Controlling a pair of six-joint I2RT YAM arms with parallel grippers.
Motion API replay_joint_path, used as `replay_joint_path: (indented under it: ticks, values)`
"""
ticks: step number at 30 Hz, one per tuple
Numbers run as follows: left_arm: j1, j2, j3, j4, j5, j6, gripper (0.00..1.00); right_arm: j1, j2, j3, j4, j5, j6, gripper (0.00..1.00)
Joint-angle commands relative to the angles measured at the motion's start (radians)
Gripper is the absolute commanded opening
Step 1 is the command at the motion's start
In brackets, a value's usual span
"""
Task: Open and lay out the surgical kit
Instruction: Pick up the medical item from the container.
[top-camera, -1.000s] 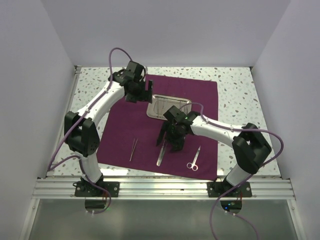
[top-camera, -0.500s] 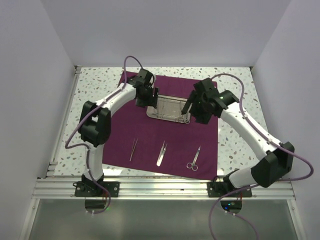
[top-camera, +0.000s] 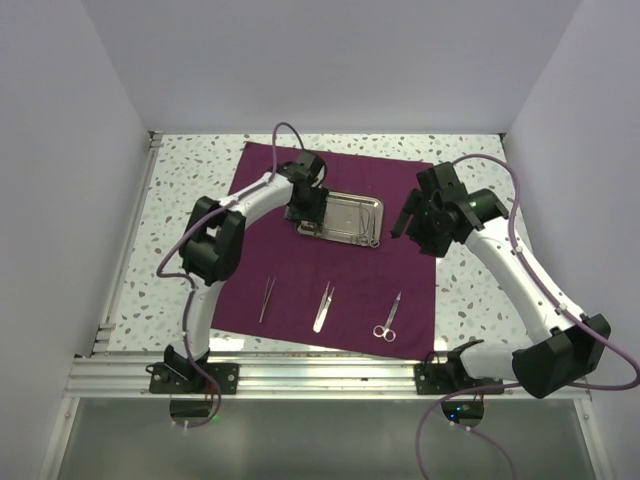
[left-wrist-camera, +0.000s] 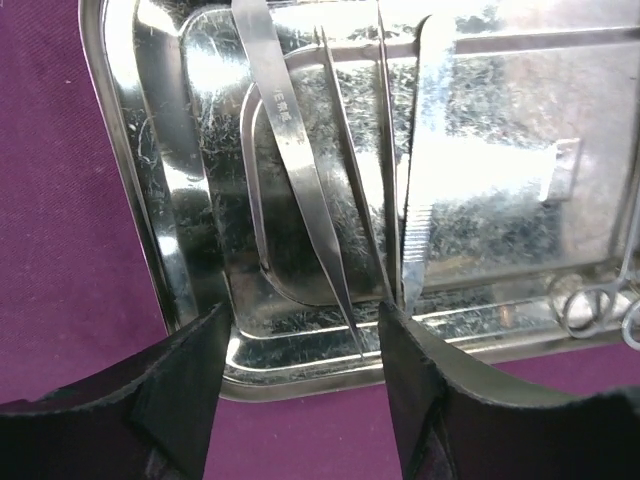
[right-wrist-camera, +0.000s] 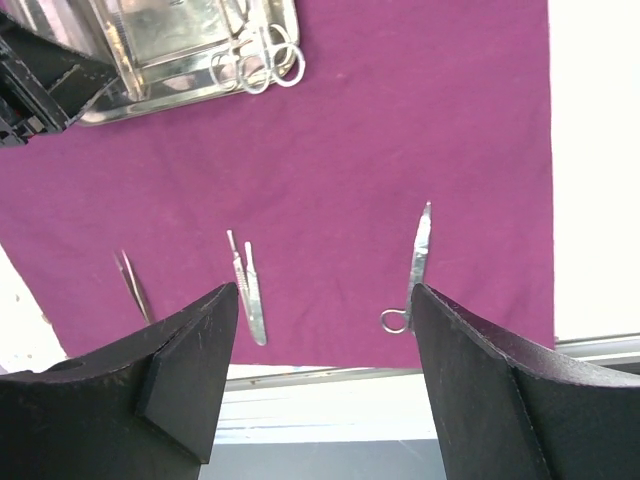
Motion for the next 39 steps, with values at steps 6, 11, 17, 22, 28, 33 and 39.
replay_joint_path:
  ticks: [6,11,17,22,28,33,39]
  values:
    - [-0.011,0.031,0.056,0.015,-0.081,0.001,0.56,-0.057,0.002,0.005,-0.014,-0.012,-0.063,0.73]
    - [-0.013,0.046,0.062,0.012,-0.088,0.009,0.45,-0.079,0.008,-0.002,-0.004,-0.032,-0.073,0.72]
    - [-0.031,0.086,0.044,0.027,-0.084,0.012,0.36,-0.098,0.024,0.017,-0.011,-0.039,-0.098,0.72]
    - [-0.053,0.109,0.047,0.027,-0.076,0.018,0.17,-0.108,0.030,0.014,-0.002,-0.042,-0.109,0.67]
    - [-0.053,0.074,0.130,-0.033,-0.096,0.032,0.00,-0.108,0.042,0.006,0.033,-0.061,-0.109,0.59]
    - [-0.053,-0.044,0.185,-0.117,-0.093,0.027,0.00,-0.108,0.092,0.034,0.085,-0.096,-0.123,0.54]
    - [-0.100,-0.332,-0.116,-0.103,-0.104,-0.030,0.00,-0.108,0.195,0.121,0.148,-0.118,-0.136,0.52]
